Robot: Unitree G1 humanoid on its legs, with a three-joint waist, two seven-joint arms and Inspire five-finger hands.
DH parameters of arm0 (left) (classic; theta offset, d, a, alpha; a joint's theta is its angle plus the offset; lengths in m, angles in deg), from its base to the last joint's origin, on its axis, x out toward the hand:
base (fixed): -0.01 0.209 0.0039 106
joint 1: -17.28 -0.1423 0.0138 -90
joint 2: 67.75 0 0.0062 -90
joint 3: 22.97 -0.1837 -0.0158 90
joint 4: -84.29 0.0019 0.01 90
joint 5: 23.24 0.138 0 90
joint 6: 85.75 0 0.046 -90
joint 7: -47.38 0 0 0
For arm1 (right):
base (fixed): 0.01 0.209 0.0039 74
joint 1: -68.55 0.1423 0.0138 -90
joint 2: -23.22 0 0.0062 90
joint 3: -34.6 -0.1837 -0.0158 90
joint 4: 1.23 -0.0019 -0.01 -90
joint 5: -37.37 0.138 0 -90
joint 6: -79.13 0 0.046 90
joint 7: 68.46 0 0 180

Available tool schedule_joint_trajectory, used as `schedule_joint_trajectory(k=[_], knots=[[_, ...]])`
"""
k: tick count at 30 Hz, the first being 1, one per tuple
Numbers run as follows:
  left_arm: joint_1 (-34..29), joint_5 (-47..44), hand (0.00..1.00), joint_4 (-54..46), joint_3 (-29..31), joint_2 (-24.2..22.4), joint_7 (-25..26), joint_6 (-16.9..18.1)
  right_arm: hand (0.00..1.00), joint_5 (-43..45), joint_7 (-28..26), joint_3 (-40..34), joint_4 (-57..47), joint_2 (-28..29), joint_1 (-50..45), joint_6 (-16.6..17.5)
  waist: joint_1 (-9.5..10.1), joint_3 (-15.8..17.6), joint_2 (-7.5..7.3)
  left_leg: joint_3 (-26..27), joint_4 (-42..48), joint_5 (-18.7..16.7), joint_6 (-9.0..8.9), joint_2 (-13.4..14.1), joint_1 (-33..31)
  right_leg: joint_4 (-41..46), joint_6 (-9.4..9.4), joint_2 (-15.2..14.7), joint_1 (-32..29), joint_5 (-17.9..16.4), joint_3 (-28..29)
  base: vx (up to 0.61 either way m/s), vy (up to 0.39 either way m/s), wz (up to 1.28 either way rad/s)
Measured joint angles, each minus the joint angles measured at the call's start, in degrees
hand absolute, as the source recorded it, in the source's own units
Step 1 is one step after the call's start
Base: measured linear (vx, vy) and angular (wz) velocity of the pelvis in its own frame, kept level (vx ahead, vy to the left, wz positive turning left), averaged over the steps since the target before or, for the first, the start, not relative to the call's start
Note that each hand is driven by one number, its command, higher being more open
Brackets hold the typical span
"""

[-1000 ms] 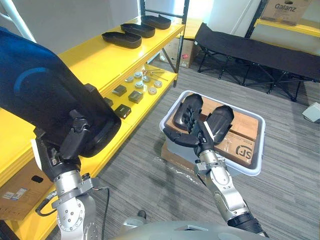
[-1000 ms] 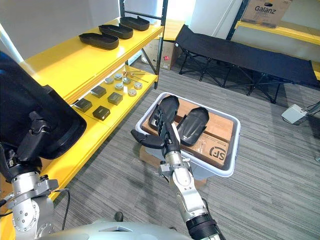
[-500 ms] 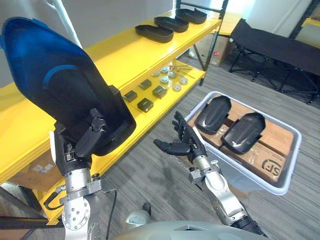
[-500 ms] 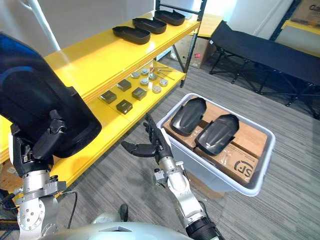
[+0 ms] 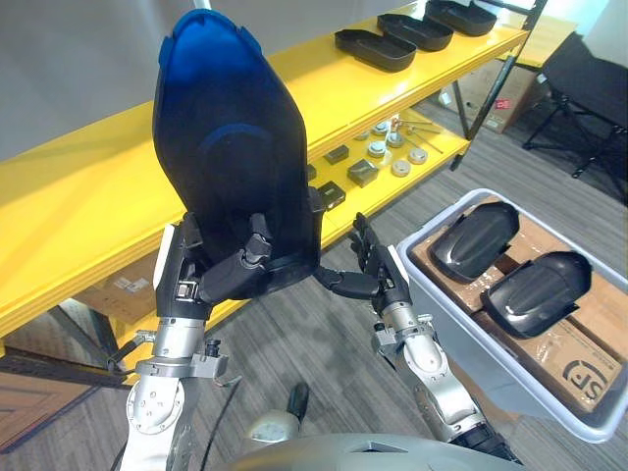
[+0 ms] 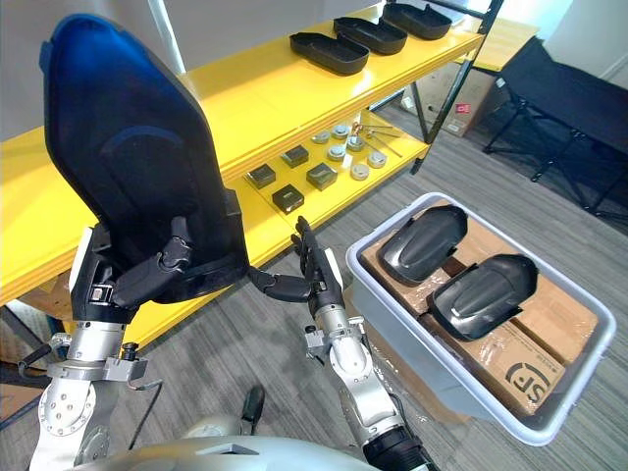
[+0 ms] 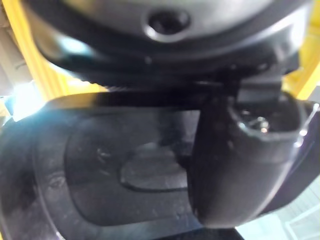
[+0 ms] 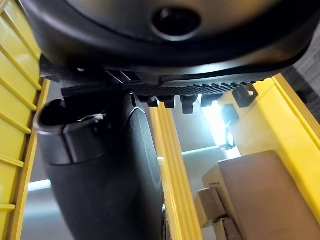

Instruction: Walk over and take three plastic housings, then place them on the shelf

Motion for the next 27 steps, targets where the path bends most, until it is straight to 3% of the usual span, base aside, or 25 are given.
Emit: schedule_joint_trajectory(k=[7,9,12,19,21,24,27], knots=[[-0.5,0.08,0.0,0.06,-1.96,-0.87,1.99,1.1,1.0,0.04,-0.12,-2.68,-0.05,0.05,-1.94,2.06,-0.51,0.72,-0.37,0.21,-0.56,1.04,-1.32,0.2,-0.95,-1.7,2.54,0.84,0.38,-4.31,1.35,-0.07,-0.059,-0.01],[-0.93,0.15,0.0,0.06,-1.94,-1.75,3.34,1.37,1.0,0.03,-0.13,-2.85,-0.07,0.05,-1.96,2.6,-0.76,1.52,0.44,0.64,-0.71,1.07,-1.66,1.42,-1.18,-1.68,2.53,1.92,0.05,-4.36,1.4,-0.16,-0.069,0.0],[-1.33,0.56,0.0,0.06,-1.73,-1.76,5.33,1.82,1.0,-0.05,-0.17,-2.36,-0.58,0.17,-1.96,3.26,-0.73,1.78,0.36,0.98,-0.65,1.61,-2.01,2.39,-1.79,-1.56,2.55,2.74,-0.57,-4.31,1.29,-0.09,-0.041,0.04],[-3.16,-0.23,0.0,0.07,0.59,-3.79,8.11,1.82,1.0,-0.55,0.46,-2.43,-2.27,0.16,-1.84,4.03,-0.19,1.94,0.55,-0.9,-0.46,3.05,-1.97,1.87,-2.05,0.14,2.83,2.44,0.01,-4.66,-0.53,-0.01,-0.031,0.15],[-3.17,-0.51,0.0,0.34,0.98,-3.98,8.25,1.86,1.0,-0.52,0.99,-2.53,-2.27,0.09,-1.88,4.03,-0.16,2.2,0.9,-1.47,-0.46,3.21,-1.72,1.33,-2.31,1.78,3.05,1.71,0.09,-5.5,-1.96,-0.05,-0.032,0.37],[-2.88,-0.46,0.0,0.96,0.64,-3.93,7.76,2.07,1.0,-0.51,2.18,-3.35,-2.27,-0.18,-1.88,4.03,-1.45,2.81,1.32,5.16,2.37,2.37,-0.39,1.53,-5.03,3.97,3.95,0.04,0.71,-6.54,-6.2,-0.06,0.015,0.72],[-2.97,-0.43,0.0,3.09,0.23,-4.02,8.77,2.63,1.0,-0.49,2.35,-4.75,-2.27,-0.29,-1.62,4.34,0.16,4.37,1.23,7.83,5.71,0.66,0.59,-0.11,-5.84,6.86,4.56,-3.04,0.55,-7.9,-5.8,-0.02,0.071,0.08]])
